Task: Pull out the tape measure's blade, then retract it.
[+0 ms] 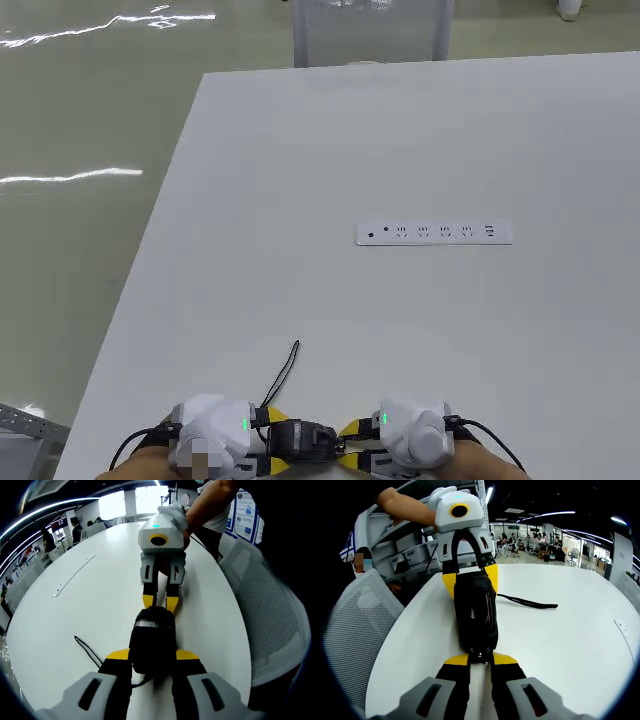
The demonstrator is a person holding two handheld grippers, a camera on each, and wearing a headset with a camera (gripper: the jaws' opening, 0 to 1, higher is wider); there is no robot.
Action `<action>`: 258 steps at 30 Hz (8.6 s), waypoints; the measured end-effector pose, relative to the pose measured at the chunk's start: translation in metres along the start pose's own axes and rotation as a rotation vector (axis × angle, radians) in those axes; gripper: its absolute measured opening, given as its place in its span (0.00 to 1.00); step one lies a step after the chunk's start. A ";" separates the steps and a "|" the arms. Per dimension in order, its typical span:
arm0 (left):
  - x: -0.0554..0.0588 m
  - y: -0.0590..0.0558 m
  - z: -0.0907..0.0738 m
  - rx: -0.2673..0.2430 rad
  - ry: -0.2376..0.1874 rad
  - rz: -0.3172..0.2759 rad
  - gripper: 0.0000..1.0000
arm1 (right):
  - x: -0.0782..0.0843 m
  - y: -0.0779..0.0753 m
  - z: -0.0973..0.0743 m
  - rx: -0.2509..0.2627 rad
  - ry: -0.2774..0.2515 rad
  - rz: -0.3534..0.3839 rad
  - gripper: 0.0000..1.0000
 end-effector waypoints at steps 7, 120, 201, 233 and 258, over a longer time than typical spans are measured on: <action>0.000 0.000 0.000 0.001 -0.001 -0.001 0.26 | 0.000 0.000 0.000 0.003 0.011 -0.023 0.14; 0.003 -0.001 -0.003 -0.003 0.036 -0.004 0.26 | 0.017 0.007 -0.047 0.006 -0.036 0.057 0.10; 0.000 -0.002 0.002 0.032 0.079 0.020 0.26 | 0.058 0.016 -0.100 0.016 -0.044 0.088 0.10; -0.004 -0.004 0.006 0.043 0.087 0.019 0.27 | 0.079 0.017 -0.123 0.027 -0.069 0.136 0.10; -0.005 -0.004 0.008 0.052 0.102 0.026 0.27 | 0.093 0.021 -0.140 0.043 -0.067 0.151 0.10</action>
Point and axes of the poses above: the centre of the closed fingertips' face, and the gripper's own axes: z roughly forward along the fingers, y roughly to its left, x roughly out of its underside, the point moved 2 cm from there along -z, roughly backward along the fingers, and after that the axes turned 12 degrees about -x, right-handed, at the moved point
